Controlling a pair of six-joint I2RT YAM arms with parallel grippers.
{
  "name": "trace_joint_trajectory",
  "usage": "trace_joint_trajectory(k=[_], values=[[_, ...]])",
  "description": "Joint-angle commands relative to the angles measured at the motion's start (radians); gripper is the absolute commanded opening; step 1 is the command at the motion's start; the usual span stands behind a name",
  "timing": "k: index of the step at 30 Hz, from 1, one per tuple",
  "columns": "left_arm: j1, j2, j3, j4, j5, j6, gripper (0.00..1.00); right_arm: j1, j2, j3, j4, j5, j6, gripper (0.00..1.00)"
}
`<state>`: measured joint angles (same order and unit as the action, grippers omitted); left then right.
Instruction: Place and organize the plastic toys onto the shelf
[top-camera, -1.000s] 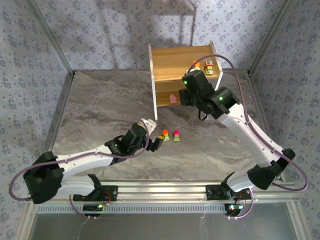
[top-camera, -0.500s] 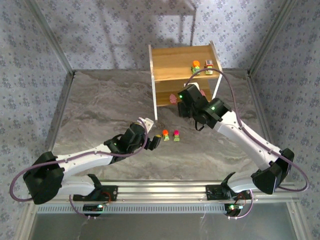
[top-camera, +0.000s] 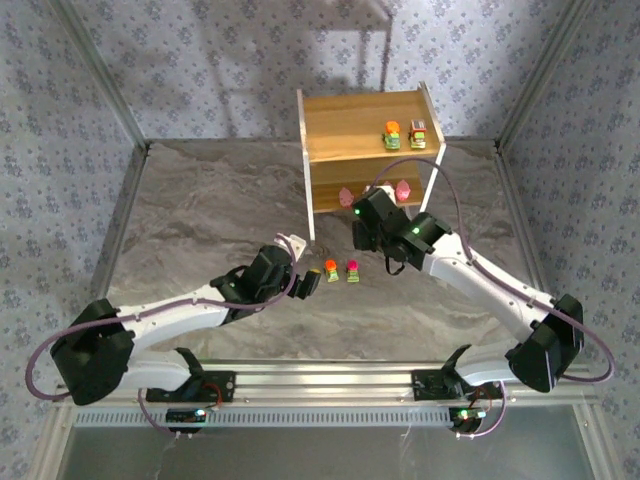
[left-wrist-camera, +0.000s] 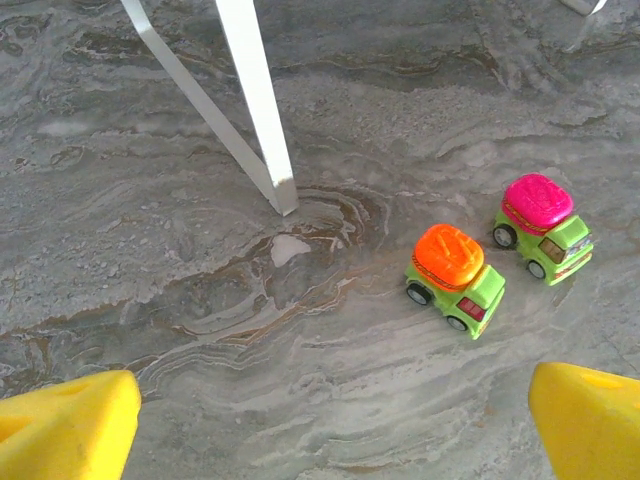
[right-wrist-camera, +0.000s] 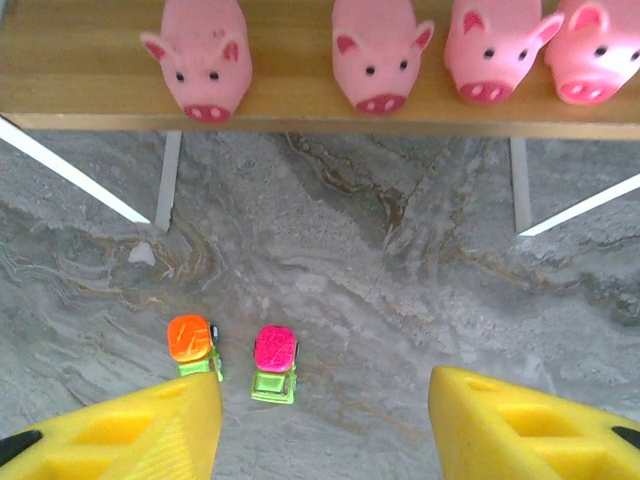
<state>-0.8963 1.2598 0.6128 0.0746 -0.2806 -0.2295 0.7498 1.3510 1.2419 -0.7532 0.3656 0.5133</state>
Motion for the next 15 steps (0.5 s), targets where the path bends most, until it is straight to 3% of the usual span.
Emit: trace_joint_trajectory(k=[1, 15], values=[[0.01, 0.018, 0.044, -0.025, -0.001, -0.016, 1.0, 0.012, 0.02, -0.028, 0.046, -0.023, 0.04, 0.58], [0.038, 0.056, 0.065, -0.056, 0.013, -0.037, 1.0, 0.027, 0.112, -0.127, 0.148, -0.079, 0.085, 0.58]])
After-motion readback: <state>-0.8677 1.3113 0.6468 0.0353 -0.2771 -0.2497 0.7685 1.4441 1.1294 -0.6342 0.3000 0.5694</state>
